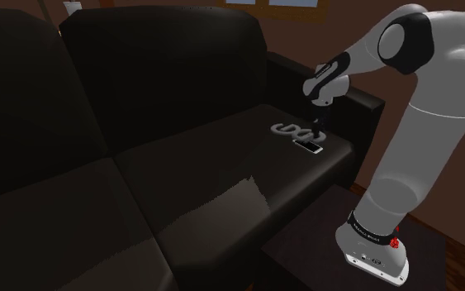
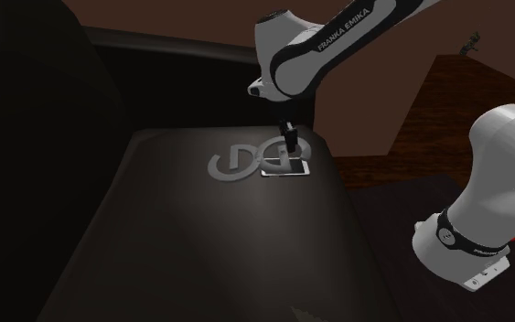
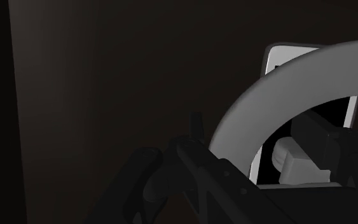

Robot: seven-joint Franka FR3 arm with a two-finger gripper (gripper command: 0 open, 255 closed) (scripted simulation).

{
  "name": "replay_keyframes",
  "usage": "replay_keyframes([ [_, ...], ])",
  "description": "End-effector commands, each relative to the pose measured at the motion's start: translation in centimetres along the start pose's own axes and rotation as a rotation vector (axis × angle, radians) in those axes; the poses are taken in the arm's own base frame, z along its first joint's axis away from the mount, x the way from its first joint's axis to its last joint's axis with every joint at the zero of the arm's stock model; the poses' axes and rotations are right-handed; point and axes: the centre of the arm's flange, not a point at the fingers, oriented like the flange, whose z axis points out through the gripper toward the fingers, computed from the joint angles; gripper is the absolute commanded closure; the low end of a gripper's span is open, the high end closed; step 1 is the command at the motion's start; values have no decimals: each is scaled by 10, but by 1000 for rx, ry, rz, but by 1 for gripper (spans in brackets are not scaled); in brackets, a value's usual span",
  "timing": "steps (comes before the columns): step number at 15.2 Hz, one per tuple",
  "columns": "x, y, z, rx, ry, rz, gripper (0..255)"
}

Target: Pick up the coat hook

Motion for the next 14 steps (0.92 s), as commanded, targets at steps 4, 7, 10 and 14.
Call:
replay_keyframes([
  [4, -5, -1, -25, 0, 0, 0, 255],
  [7, -8, -2, -40, 0, 0, 0, 255],
  [10, -11, -2, -56, 0, 0, 0, 255],
  [14, -13, -2, -67, 0, 0, 0, 255],
])
